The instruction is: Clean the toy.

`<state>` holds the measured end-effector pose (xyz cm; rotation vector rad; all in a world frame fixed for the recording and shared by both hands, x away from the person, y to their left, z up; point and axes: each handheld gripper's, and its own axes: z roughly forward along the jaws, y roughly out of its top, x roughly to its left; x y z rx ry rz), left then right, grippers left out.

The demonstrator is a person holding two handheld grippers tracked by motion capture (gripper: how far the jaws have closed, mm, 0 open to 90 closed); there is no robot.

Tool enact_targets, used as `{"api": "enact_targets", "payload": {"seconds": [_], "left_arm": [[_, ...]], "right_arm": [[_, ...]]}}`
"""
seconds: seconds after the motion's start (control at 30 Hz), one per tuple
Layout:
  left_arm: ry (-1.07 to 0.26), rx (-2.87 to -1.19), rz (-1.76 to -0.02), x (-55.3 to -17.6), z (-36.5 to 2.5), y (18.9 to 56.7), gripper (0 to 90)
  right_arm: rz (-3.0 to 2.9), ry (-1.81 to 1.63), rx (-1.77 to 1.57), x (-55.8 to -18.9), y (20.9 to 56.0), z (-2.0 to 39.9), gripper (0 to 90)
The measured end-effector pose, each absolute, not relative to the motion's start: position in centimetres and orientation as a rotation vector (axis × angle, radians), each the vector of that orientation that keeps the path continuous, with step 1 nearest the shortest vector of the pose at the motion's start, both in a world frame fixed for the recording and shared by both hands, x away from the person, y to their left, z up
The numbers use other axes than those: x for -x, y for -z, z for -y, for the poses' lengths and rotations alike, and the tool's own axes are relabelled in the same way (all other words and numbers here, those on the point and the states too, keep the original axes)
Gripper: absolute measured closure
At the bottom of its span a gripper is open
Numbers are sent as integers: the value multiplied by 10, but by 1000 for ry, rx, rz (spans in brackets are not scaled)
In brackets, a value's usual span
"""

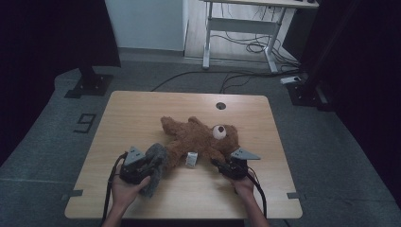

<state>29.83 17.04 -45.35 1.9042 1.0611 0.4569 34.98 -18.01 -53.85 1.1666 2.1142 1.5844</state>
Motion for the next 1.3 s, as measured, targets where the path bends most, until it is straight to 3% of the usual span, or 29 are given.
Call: {"api": "enact_targets", "payload": {"seconds": [0.37, 0.8, 1.03, 1.3], "left_arm": [[-423, -1968, -956, -337, -111, 444, 728], [-340, -2047, -904, -361, -57, 463, 735], [-327, -2064, -926, -363, -47, 480, 737], [-332, -2036, -959, -355, -70, 484, 742]], "right_arm": [[-2112, -1600, -1172, -352, 538, 181, 659], [-2110, -1606, -1178, -353, 539, 180, 662], [-2115, -1601, -1177, -352, 538, 180, 674], [-2112, -1582, -1186, -351, 539, 185, 693]]}}
